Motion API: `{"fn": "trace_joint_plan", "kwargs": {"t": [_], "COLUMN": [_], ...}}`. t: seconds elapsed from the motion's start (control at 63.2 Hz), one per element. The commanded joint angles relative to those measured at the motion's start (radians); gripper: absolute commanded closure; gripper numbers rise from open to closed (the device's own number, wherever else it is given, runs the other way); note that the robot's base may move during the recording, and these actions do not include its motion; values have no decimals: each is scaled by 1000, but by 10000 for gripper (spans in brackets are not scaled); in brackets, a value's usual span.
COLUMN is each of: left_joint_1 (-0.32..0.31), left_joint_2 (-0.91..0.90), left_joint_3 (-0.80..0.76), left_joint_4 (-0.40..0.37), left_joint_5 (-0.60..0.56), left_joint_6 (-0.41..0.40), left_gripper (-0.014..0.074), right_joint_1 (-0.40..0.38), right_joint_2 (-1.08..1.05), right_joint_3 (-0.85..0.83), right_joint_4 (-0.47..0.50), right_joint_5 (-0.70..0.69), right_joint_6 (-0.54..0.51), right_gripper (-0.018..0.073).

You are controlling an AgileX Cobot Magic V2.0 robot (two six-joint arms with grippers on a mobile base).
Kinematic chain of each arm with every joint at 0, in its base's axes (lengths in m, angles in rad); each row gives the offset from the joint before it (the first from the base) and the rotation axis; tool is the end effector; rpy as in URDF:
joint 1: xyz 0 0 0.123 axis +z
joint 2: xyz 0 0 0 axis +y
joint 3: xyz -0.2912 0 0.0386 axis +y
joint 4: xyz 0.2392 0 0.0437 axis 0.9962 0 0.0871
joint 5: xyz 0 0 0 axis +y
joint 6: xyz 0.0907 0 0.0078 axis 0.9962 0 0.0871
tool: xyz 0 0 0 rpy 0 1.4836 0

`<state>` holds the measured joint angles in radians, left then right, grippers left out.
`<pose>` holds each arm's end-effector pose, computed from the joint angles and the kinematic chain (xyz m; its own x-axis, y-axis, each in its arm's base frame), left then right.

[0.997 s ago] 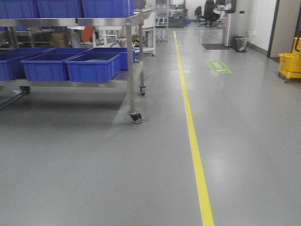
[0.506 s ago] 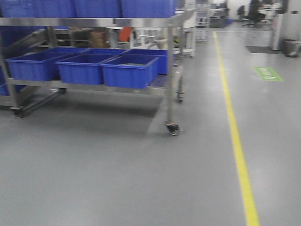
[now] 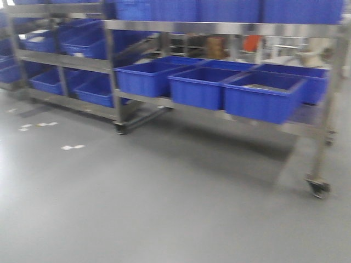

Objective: Pick and sort blue part to right shelf
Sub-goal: 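Turn and drive the base toward the rack of blue bins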

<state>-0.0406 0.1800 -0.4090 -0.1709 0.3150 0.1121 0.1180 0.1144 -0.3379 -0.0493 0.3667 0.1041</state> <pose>0.0341 -0.0062 0.3103 0.0008 -0.0505 -0.9987 0.0933 0.9944 -0.0502 0.0295 0.0019 0.2850 -0.0609 0.0512 -0.9968 -0.0968 0.9937 0.0570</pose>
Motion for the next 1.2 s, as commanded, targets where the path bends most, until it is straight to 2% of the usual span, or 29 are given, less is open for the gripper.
{"fn": "trace_joint_plan", "kwargs": {"t": [0.0, 1.187], "left_joint_1": [1, 1], "left_joint_2": [14, 14], "left_joint_3": [-30, -30], "left_joint_4": [-6, -6], "left_joint_5": [-94, -94], "left_joint_6": [0, 0], "left_gripper": [316, 316], "right_joint_1": [-5, -5], "right_joint_2": [11, 11], "right_joint_3": [-28, -28], "right_joint_4": [-10, -10], "right_joint_5": [-95, -95], "right_joint_6": [-5, -5], "right_gripper": [112, 112]}}
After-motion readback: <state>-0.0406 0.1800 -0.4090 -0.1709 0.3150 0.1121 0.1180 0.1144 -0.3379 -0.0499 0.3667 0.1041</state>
